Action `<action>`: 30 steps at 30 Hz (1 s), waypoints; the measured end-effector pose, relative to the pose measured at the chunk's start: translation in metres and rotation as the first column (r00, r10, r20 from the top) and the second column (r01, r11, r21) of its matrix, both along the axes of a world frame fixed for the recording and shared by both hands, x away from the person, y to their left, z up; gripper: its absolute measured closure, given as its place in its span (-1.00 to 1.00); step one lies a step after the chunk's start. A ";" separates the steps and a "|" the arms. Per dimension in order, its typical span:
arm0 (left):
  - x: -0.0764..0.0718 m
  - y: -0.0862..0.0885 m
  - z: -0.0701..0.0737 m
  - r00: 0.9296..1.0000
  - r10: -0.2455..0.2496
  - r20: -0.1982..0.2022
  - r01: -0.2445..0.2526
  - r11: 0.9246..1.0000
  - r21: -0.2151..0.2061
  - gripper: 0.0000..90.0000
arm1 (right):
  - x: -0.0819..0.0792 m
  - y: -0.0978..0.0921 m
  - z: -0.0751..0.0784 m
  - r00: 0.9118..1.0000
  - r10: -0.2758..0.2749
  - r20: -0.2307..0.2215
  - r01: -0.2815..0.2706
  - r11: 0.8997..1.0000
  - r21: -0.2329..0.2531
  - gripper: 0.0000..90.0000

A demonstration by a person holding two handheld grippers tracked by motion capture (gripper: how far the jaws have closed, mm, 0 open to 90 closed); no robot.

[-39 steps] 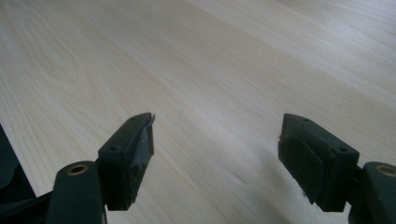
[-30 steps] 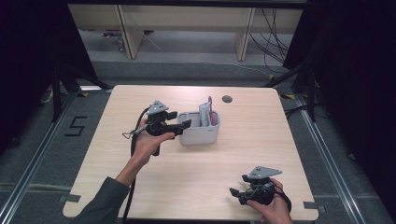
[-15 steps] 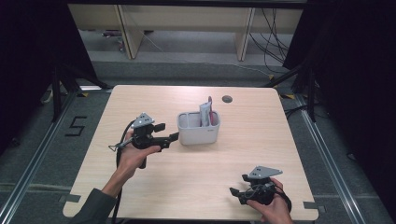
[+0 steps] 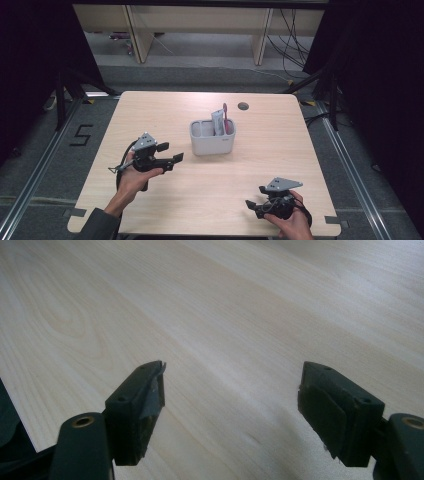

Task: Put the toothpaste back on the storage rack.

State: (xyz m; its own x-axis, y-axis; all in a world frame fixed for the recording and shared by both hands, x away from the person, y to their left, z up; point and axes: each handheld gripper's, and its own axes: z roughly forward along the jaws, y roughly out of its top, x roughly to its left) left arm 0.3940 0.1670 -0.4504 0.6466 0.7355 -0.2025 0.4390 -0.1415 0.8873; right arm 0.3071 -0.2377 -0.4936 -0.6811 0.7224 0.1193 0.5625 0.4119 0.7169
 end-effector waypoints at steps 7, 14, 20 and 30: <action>-0.008 0.005 -0.011 1.000 -0.001 -0.012 0.001 1.000 0.015 -0.46 | 0.000 0.000 0.001 1.000 -0.006 -0.011 0.006 1.000 0.003 -0.38; -0.016 0.009 -0.016 1.000 -0.007 -0.005 0.007 1.000 0.027 -0.47 | 0.000 0.000 0.000 1.000 -0.003 -0.015 0.003 1.000 0.006 -0.38; -0.023 0.014 -0.025 1.000 -0.010 -0.009 0.010 0.999 0.036 -0.49 | 0.002 -0.001 -0.001 1.000 -0.001 0.004 0.001 1.000 0.011 -0.38; -0.033 0.020 -0.038 0.998 -0.046 -0.034 0.047 0.998 0.035 -0.61 | 0.002 -0.003 0.000 1.000 0.010 0.009 -0.010 1.000 0.014 -0.38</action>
State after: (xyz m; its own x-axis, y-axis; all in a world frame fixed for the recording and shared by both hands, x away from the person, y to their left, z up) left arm 0.3612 0.1866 -0.4887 0.6736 0.7121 -0.1982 0.4600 -0.1940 0.8665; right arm 0.3087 -0.2406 -0.4940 -0.6891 0.7141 0.1231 0.5520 0.4073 0.7276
